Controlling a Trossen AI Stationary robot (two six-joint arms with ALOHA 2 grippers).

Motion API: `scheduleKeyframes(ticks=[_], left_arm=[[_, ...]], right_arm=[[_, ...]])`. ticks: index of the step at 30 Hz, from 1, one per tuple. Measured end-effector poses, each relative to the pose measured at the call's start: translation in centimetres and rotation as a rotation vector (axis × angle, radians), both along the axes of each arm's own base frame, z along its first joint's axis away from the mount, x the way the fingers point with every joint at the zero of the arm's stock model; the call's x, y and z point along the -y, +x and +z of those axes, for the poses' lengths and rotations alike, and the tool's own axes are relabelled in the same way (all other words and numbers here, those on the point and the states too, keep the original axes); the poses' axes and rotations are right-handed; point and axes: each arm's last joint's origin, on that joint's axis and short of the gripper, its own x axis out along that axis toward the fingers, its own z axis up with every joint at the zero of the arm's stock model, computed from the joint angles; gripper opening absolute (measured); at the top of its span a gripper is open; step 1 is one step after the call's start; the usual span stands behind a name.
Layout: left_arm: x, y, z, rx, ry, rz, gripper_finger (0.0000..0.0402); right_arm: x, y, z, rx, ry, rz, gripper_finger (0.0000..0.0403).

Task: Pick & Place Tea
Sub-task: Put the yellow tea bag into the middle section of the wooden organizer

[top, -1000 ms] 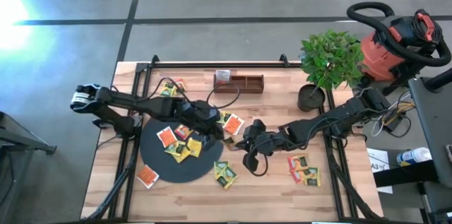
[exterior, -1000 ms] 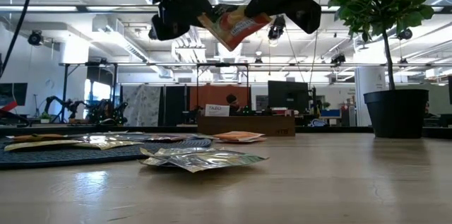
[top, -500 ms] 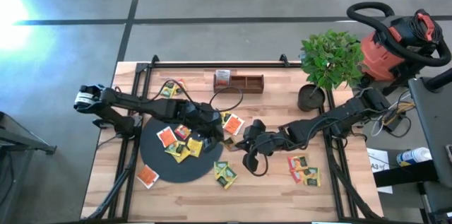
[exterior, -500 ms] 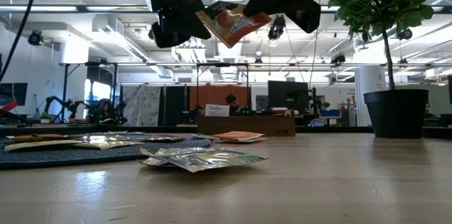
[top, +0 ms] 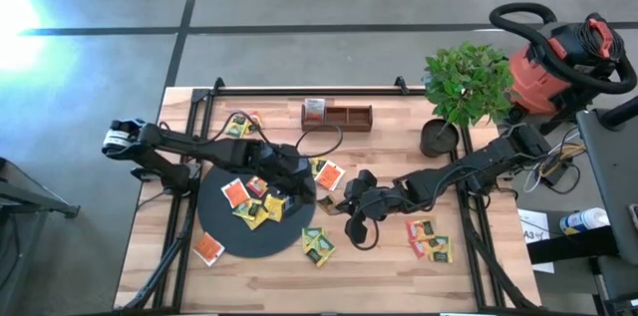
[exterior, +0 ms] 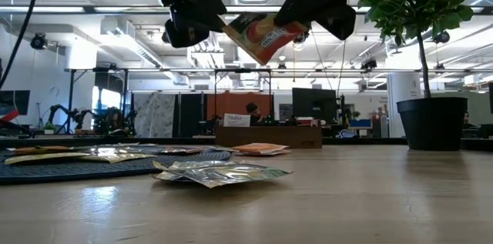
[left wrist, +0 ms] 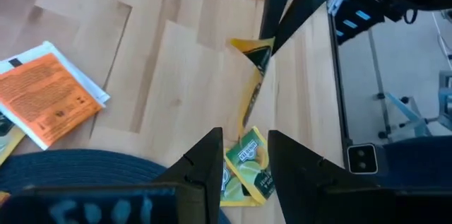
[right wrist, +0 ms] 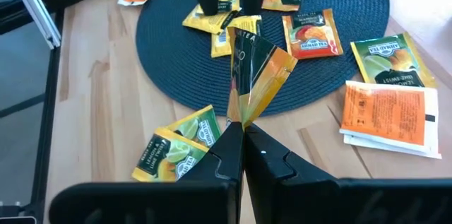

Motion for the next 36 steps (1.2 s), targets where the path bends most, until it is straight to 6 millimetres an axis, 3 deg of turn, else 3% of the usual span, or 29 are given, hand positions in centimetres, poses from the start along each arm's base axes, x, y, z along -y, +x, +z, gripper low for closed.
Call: scheduleKeyframes(ticks=[16,20,25,32,36], left_arm=[[0.5,1.6,-1.2,0.034,-0.012,-0.029,0.0105],[0.5,1.6,-1.2,0.036,-0.008,-0.034,0.0075],[0.5,1.6,-1.2,0.037,-0.008,-0.035,0.0009],[0.4,1.6,-1.2,0.039,0.015,0.006,0.0002],[0.2,1.7,-1.1,0.044,0.030,0.030,0.0001]], right_arm=[[0.0,0.5,0.5,0.064,0.014,-0.004,0.0009],[0.1,0.5,0.5,0.065,0.012,-0.006,0.0008],[0.1,0.5,0.5,0.064,0.006,-0.004,0.0009],[0.3,0.4,0.3,0.044,0.016,-0.023,0.0016],[0.4,0.1,0.0,-0.003,0.007,-0.023,0.0056]])
